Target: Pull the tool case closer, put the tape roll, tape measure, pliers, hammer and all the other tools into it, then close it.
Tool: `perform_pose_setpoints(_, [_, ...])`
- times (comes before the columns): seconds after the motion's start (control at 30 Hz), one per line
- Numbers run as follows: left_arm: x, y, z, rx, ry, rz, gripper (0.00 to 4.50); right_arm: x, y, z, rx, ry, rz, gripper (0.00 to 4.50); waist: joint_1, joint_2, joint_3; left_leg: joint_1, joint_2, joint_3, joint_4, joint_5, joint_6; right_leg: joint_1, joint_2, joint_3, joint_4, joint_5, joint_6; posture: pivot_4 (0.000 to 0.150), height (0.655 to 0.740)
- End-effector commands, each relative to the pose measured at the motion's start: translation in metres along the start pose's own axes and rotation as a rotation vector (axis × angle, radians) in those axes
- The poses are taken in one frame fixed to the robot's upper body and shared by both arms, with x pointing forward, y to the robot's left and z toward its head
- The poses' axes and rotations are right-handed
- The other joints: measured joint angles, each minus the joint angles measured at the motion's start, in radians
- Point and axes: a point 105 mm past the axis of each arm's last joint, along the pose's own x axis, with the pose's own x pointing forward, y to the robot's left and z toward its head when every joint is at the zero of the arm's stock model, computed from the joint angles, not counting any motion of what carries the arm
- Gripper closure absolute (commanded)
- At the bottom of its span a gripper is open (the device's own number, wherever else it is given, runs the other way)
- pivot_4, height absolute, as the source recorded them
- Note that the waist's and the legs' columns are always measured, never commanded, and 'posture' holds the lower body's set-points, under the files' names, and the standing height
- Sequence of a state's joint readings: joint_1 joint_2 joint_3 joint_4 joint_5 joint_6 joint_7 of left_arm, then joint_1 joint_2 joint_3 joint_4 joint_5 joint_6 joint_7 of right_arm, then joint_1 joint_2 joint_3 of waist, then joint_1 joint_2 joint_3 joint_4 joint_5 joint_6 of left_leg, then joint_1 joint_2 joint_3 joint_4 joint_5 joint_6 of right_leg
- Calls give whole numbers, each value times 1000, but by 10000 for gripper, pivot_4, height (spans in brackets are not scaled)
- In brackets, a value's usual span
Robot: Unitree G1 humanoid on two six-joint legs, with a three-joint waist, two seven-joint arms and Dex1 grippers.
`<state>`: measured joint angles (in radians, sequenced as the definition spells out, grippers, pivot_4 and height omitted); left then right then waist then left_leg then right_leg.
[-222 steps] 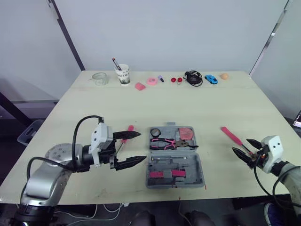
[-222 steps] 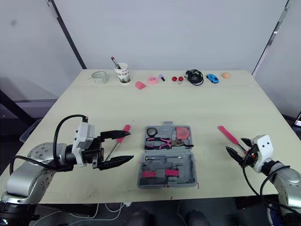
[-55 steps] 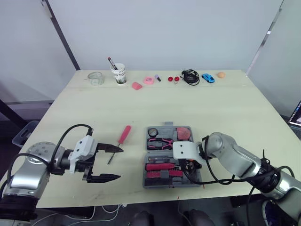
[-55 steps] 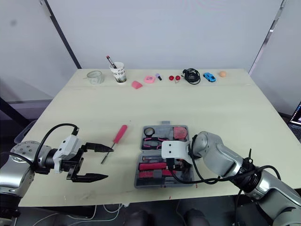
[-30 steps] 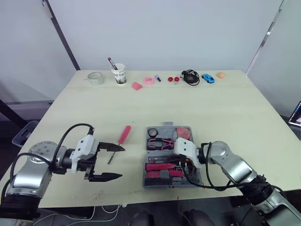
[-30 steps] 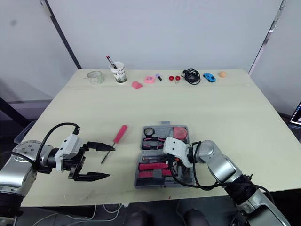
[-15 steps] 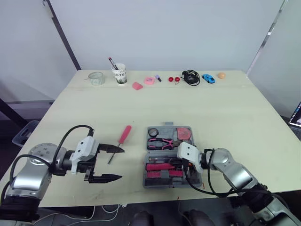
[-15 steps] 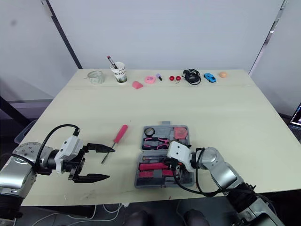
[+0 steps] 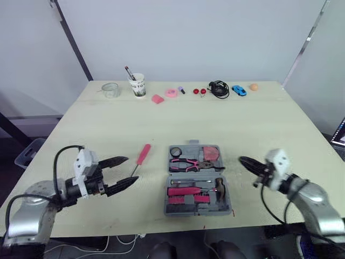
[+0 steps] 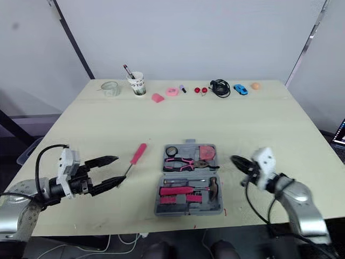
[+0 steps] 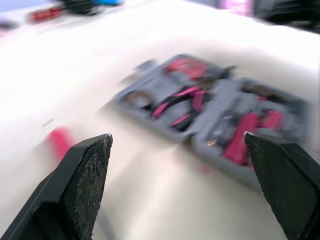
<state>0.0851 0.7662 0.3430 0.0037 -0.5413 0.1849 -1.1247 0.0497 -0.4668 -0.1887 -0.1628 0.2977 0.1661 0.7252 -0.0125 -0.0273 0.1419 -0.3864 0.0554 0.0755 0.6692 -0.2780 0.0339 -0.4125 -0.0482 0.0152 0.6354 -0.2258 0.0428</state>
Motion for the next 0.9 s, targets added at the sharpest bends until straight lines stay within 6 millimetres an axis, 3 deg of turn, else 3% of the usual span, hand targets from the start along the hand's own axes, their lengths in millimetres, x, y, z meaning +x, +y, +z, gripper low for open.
perform_pose_setpoints(0.03, [-14, 10, -4, 43, 7, 123, 0, -21, -15, -1, -30, -22, -124, 43434, -1, 0, 0, 2, 0, 0, 0, 0, 0, 0, 0, 1, 1, 0, 0, 1500, 7400])
perform_pose_setpoints(0.23, [-40, 8, -34, -46, 19, 329, 0, -79, -29, -24, 42, -2, -288, 43434, 1, 1, 0, 2, 1, 0, 0, 0, 0, 0, -1, 4, 1, 0, 0, 1500, 7400])
perform_pose_setpoints(0.37, [-55, 0, -52, -102, 40, 411, 0, -104, -30, -31, 90, 9, -346, 27670, 1, 0, -1, 3, 2, 1, 0, 0, 0, 0, -3, 5, 1, 0, 0, 1500, 7400])
perform_pose_setpoints(0.53, [-58, -9, -58, -127, 44, 443, 0, -115, -30, -42, 121, 33, -384, 2829, 2, 0, -1, 4, 3, 0, 0, -1, -1, 0, -9, 4, 1, -2, 3, 1500, 7400])
perform_pose_setpoints(0.57, [-57, -6, -57, -121, 43, 447, 0, -113, -28, -43, 118, 37, -376, 547, 2, 1, -1, 4, 3, -1, 0, -2, -2, 0, -10, 4, 1, -2, 3, 1500, 7400])
perform_pose_setpoints(0.8, [-30, 9, -49, -103, 64, 455, 0, -82, -2, -19, 83, -15, -142, 547, 3, 2, 0, 3, 1, -1, -1, -1, 0, 0, -7, 3, 1, -1, 0, 1500, 7400])
perform_pose_setpoints(0.9, [-3, 16, -46, -110, 68, 468, 0, -59, 22, 12, 71, -71, 78, 547, 2, 3, 1, 4, 1, -1, -1, 0, 0, 0, -6, 3, 1, 0, 0, 1500, 7400])
